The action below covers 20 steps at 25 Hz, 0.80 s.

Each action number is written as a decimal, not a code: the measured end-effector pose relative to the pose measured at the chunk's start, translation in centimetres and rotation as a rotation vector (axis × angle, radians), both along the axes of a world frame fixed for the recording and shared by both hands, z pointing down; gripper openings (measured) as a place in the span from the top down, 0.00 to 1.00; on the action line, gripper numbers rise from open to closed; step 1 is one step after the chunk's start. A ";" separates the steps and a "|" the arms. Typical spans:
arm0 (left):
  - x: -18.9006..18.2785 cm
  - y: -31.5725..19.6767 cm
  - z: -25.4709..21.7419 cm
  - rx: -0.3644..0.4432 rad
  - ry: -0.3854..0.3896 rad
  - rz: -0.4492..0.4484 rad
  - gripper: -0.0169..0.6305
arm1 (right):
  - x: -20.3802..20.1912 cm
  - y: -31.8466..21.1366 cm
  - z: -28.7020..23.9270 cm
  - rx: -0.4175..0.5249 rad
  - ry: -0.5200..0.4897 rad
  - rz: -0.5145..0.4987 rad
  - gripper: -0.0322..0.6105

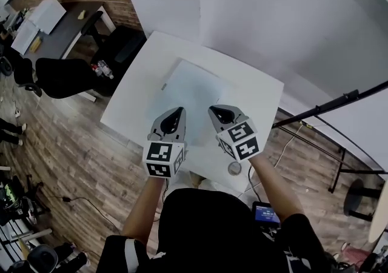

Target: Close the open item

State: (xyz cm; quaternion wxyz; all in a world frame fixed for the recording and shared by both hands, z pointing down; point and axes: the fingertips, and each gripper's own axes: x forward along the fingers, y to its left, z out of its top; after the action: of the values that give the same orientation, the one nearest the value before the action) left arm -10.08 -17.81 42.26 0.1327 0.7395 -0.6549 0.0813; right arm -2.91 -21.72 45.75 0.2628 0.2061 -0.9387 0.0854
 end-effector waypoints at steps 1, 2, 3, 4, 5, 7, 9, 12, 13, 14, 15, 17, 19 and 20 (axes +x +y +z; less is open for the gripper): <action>0.5 0.1 -0.3 0.007 -0.006 -0.001 0.96 | 0.5 0.2 -0.5 0.015 -0.009 0.000 0.89; 0.8 0.3 -0.7 0.015 -0.011 -0.003 0.96 | 0.9 0.3 -0.9 0.025 -0.022 0.003 0.89; 1.0 0.4 -1.0 0.022 -0.015 -0.007 0.96 | 1.2 0.5 -1.2 0.032 -0.036 0.008 0.89; 1.2 0.6 -1.2 0.029 -0.018 -0.012 0.96 | 1.5 0.6 -1.5 0.038 -0.048 0.013 0.89; 1.3 0.8 -1.5 0.035 -0.021 -0.016 0.96 | 1.8 0.8 -1.8 0.042 -0.057 0.015 0.89; 1.6 1.3 -2.0 0.046 -0.029 -0.026 0.96 | 2.4 1.4 -2.4 0.050 -0.072 0.015 0.89; 1.9 1.8 -2.6 0.057 -0.036 -0.035 0.96 | 3.1 1.8 -3.0 0.059 -0.088 0.018 0.89; 2.4 2.6 -3.4 0.073 -0.046 -0.041 0.96 | 4.0 2.2 -3.9 0.069 -0.114 0.028 0.89; 2.6 3.0 -3.7 0.078 -0.051 -0.040 0.96 | 4.2 2.3 -4.3 0.072 -0.123 0.032 0.89; 2.7 3.3 -4.0 0.082 -0.057 -0.036 0.96 | 4.3 2.5 -4.7 0.075 -0.132 0.037 0.89; 2.9 3.7 -4.3 0.086 -0.062 -0.032 0.96 | 4.4 2.7 -5.2 0.078 -0.141 0.043 0.89; 2.9 4.4 -4.9 0.092 -0.068 -0.022 0.96 | 4.3 3.2 -6.1 0.090 -0.158 0.053 0.89; 2.6 4.9 -5.4 0.103 -0.070 -0.015 0.96 | 4.0 3.8 -7.0 0.106 -0.170 0.058 0.89; 2.5 5.1 -5.7 0.112 -0.069 -0.012 0.96 | 3.9 4.1 -7.4 0.114 -0.174 0.060 0.89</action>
State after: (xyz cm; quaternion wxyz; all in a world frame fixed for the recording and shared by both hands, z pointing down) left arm -7.55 -12.72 36.54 0.0689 0.7386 -0.6670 0.0695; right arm 1.00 -17.60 38.39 0.1653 0.2405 -0.9547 0.0576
